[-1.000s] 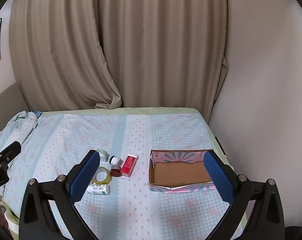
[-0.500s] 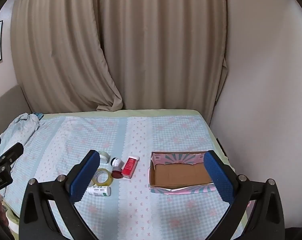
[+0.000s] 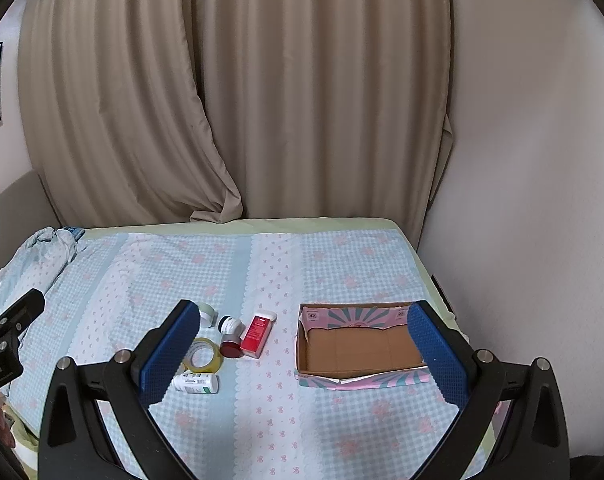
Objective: Organize rigid objects
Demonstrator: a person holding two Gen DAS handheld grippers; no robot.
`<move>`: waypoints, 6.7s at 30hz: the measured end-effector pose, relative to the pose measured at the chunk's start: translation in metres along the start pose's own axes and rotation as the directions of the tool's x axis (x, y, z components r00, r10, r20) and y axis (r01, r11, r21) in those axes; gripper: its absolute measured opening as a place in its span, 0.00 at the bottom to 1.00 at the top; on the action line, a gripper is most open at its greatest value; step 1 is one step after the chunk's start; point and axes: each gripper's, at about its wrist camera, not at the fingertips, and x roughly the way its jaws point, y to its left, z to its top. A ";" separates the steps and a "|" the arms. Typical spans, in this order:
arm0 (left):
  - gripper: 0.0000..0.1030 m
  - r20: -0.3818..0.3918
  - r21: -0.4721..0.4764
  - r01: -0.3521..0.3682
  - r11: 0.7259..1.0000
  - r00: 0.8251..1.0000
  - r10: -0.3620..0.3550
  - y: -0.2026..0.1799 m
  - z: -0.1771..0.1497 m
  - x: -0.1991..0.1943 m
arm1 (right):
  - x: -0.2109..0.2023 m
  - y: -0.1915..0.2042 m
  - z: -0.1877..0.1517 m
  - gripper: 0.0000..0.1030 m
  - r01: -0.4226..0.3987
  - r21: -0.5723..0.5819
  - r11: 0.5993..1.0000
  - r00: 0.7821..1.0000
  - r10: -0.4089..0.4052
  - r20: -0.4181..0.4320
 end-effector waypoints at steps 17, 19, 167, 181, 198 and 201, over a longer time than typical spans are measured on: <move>0.99 0.002 0.013 0.009 1.000 1.000 -0.009 -0.002 -0.002 -0.001 | -0.002 -0.001 -0.006 1.00 0.000 0.011 1.000 1.000 -0.001 0.004; 0.99 0.002 0.013 0.011 1.000 1.000 -0.011 -0.001 -0.002 -0.001 | -0.002 -0.002 -0.006 1.00 0.002 0.015 1.000 1.000 -0.002 0.007; 0.57 -0.649 0.121 0.409 0.905 0.722 -0.240 0.065 -0.129 0.382 | 0.396 0.099 -0.089 0.37 0.091 0.240 0.966 0.730 0.100 -0.676; 0.56 -0.481 0.089 0.519 0.850 0.770 -0.419 0.002 -0.012 0.314 | 0.259 0.052 -0.015 0.37 0.024 0.382 0.924 0.820 0.201 -0.536; 0.52 -0.512 0.002 0.520 0.854 0.734 -0.446 -0.235 0.001 0.311 | 0.231 -0.160 -0.017 0.37 0.036 0.315 0.948 0.828 0.148 -0.541; 0.52 -0.542 -0.019 0.495 0.869 0.725 -0.425 -0.271 -0.015 0.331 | 0.254 -0.192 -0.029 0.37 0.024 0.303 0.953 0.804 0.162 -0.572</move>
